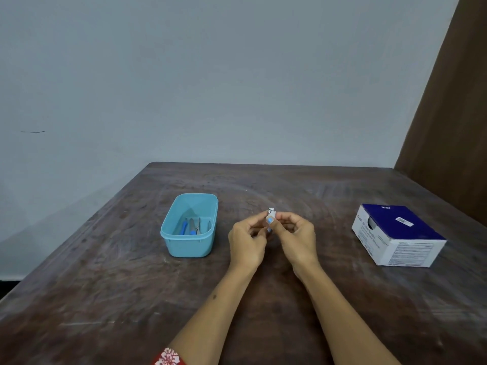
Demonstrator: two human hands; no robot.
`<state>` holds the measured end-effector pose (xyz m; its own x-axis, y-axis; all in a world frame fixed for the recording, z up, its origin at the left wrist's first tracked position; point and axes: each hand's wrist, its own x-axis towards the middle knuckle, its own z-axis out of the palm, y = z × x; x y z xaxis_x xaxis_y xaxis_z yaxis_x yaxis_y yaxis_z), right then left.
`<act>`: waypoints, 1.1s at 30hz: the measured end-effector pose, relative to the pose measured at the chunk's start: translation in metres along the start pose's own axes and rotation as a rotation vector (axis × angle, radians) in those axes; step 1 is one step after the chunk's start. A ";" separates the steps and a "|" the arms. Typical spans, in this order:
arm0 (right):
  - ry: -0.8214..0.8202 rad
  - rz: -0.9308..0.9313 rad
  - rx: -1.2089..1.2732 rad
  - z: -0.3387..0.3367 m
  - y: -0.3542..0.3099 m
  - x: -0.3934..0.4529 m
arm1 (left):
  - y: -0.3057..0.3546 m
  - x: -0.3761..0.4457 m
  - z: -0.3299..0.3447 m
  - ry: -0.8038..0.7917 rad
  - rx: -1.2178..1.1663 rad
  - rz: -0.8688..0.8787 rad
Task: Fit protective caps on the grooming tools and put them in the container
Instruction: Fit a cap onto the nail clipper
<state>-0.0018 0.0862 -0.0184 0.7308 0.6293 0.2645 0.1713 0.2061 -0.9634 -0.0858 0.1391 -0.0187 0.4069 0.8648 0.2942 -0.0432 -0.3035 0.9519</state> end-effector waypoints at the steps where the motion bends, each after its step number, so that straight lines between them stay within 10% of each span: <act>1: 0.009 0.000 0.014 0.000 0.000 0.000 | -0.001 0.000 0.001 -0.008 0.007 -0.004; 14: 0.009 0.002 0.080 -0.001 -0.004 -0.002 | 0.005 0.000 0.000 -0.034 -0.336 -0.191; 33: 0.035 0.051 0.104 -0.003 -0.008 -0.004 | 0.004 0.003 -0.006 -0.099 -0.208 -0.210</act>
<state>-0.0044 0.0800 -0.0115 0.7598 0.6147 0.2118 0.0654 0.2518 -0.9656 -0.0904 0.1431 -0.0137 0.5129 0.8538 0.0894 -0.1302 -0.0255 0.9912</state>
